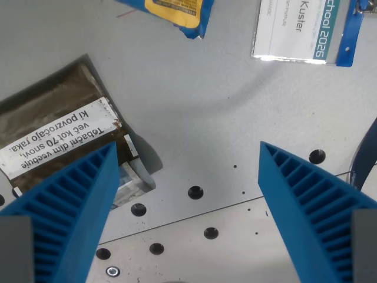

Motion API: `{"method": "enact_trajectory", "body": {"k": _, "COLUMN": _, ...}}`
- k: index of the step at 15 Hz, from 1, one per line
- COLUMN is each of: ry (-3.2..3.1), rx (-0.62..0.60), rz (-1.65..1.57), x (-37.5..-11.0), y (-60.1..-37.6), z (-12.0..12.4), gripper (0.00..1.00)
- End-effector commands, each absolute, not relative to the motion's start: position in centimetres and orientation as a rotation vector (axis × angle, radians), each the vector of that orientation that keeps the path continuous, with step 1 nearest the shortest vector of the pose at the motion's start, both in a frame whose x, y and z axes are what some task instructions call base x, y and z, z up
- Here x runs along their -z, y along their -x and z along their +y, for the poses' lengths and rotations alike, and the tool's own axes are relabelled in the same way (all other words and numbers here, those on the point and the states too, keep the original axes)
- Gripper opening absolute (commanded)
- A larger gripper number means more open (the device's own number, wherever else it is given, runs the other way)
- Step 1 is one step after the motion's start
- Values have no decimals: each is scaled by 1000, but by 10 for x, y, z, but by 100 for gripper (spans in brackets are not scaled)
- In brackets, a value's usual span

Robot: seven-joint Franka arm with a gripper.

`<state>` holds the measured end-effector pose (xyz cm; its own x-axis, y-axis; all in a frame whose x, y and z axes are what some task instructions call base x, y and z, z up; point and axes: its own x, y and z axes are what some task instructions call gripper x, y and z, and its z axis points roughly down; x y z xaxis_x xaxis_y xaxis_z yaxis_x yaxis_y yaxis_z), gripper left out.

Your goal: Move above the blue bag

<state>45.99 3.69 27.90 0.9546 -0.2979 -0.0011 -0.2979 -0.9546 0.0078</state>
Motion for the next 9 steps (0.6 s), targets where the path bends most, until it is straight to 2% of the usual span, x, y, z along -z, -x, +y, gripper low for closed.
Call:
{"method": "enact_trajectory", "body": {"k": 1, "ry": -3098, "rx": 1, "rz": -472, "x": -280, "y": -460, "z": 37, "gripper": 100}}
{"method": "enact_trajectory", "body": {"k": 9, "ry": -3113, "rx": -2, "rz": -368, "x": -278, "y": -461, "z": 37, "gripper": 100}}
